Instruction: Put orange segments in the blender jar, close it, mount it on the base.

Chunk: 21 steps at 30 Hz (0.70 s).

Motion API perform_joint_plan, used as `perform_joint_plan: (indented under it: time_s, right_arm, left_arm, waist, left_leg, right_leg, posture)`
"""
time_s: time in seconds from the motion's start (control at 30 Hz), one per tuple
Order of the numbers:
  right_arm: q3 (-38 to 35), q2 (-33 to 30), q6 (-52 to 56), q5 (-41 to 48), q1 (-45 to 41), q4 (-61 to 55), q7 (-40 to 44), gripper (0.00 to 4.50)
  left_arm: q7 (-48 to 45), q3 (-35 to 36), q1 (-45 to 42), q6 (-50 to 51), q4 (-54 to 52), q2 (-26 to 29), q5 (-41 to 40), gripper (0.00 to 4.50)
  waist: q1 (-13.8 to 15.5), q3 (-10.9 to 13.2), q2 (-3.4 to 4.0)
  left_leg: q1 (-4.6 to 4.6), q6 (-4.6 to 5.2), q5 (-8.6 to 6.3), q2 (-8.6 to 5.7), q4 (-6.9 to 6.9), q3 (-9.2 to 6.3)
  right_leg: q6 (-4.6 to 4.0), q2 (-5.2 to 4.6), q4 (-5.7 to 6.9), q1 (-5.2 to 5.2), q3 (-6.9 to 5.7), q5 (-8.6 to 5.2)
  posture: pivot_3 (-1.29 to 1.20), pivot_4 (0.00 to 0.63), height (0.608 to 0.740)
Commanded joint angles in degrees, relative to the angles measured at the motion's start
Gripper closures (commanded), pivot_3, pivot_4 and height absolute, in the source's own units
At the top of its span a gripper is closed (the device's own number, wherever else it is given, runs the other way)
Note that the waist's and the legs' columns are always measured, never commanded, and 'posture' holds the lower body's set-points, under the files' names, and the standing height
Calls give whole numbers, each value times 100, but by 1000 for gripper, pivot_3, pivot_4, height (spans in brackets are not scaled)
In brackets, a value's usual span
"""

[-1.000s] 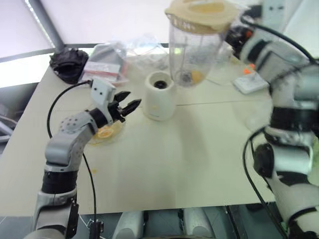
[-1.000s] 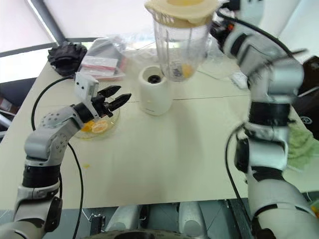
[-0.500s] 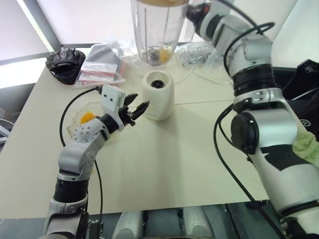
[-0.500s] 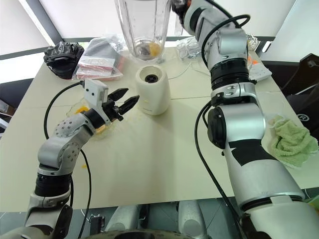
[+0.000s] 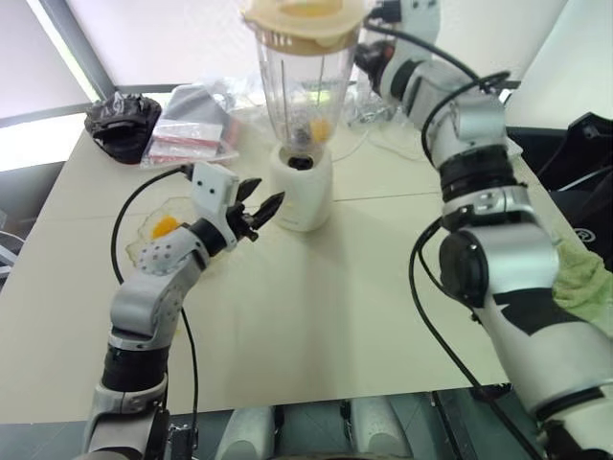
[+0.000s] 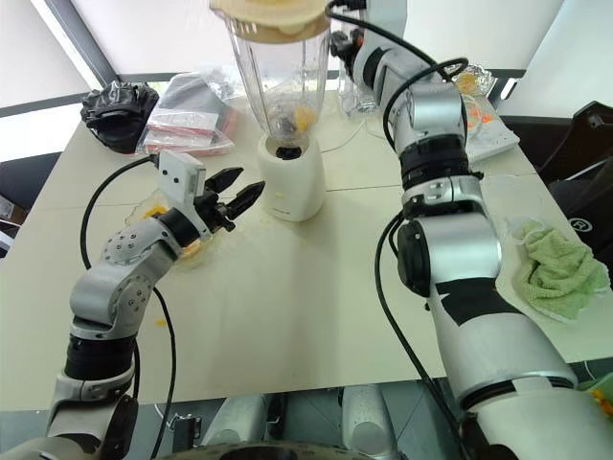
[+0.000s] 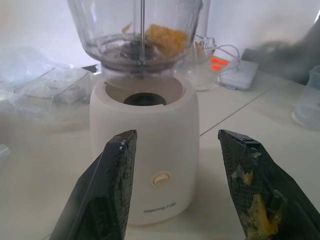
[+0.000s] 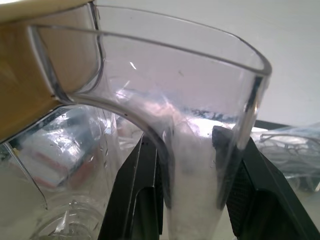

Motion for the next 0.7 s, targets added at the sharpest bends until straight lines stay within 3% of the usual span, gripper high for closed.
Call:
perform_joint_plan:
  time_s: [0.03, 0.4, 0.7]
  right_arm:
    - [-23, 82, 367, 124, 117, -968, -94, 3519]
    - [-56, 291, 1124, 202, 674, -2109, -392, 3519]
    - [251, 207, 782, -147, 950, -1861, -289, 3519]
  left_arm:
    - [-12, 6, -27, -100, -172, 47, 26, 1829]
    - [-57, -14, -119, -126, -65, 30, 67, 1829]
    - [-6, -60, -110, -130, -69, 11, 101, 1829]
  waist:
    - [-7, 0, 0]
    - [2, -1, 0]
    - [0, -1, 0]
  left_leg:
    - [0, 0, 0, 0, -1, 0]
    - [1, 3, -1, 0, 4, -1]
    - [1, 2, -1, 0, 2, 0]
  right_leg:
    - [0, 1, 0, -1, 0, 0]
    - [-2, 1, 10, -4, 0, 1]
    - [-2, 1, 9, -5, 0, 1]
  posture:
    - [0, 150, 740]
    - [0, 150, 740]
    - [0, 150, 740]
